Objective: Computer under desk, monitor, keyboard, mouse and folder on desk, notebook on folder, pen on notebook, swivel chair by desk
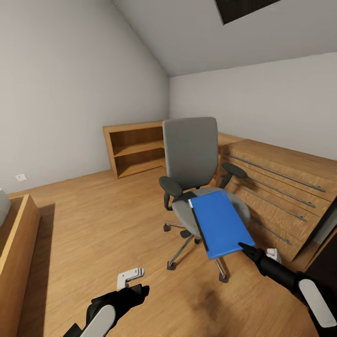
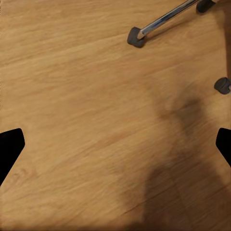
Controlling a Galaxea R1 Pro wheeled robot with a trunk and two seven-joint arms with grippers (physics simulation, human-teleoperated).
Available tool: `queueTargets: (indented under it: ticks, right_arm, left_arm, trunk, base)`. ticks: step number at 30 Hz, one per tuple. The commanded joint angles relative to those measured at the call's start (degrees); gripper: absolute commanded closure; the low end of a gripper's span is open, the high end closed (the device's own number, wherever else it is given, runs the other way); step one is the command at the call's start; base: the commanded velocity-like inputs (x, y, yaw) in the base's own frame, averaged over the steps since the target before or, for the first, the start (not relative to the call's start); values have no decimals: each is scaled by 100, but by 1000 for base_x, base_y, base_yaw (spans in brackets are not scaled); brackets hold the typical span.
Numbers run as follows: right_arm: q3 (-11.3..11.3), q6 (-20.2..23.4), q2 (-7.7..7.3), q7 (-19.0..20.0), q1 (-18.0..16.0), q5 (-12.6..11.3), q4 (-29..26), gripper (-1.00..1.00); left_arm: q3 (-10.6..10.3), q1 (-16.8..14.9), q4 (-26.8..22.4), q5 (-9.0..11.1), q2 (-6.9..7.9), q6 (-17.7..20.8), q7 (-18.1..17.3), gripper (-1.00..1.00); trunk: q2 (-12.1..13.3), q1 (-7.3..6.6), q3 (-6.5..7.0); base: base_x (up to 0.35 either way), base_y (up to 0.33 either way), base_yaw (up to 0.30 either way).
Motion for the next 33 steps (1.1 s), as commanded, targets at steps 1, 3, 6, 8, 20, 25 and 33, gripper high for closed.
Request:
queueTargets:
  ticks: [1, 3, 6, 8, 20, 25, 33]
  right_arm:
    - [-105, 39, -5, 3, -4, -4, 1, 100]
    - [-202, 39, -14, -3, -4, -3, 4, 100]
    - [-455, 39, -30, -10, -4, 7, 1, 100]
    - [-565, 37, -36, -11, -4, 12, -15, 100]
    - [-671, -73, -84, -810, 0, 1017, -1301, 100]
    - [-676, 18, 125, -1376, 4, 1484, -1817, 100]
    - [-679, 402, 232, -1694, 31, 1702, -2481, 100]
  left_arm:
    - [-11, -6, -7, 38, 5, 3, 48, -100]
    - [-12, -6, -6, 40, 6, 3, 48, -100]
    - [-13, -6, -2, 46, 6, 3, 48, -100]
    - [-13, -6, 1, 46, 6, 3, 48, -100]
    - [-11, -6, 6, 44, 5, -2, 55, -100]
    - [-13, -6, 25, 43, 5, -5, 56, -100]
    - [-13, -6, 48, -191, -1, -2, 56, -100]
  trunk:
    - [-2, -1, -6]
    - [-2, -1, -6]
    - [-2, -1, -6]
    - [-2, -1, -6]
    - [358, -199, 156]
    - [559, -309, 246]
    - [880, -484, 389]
  base:
    - [-6, -1, 0]
    - [-4, 0, 0]
    - [-2, 0, 0]
    - [-1, 0, 0]
    - [0, 0, 0]
    - [0, 0, 0]
    - [0, 0, 0]
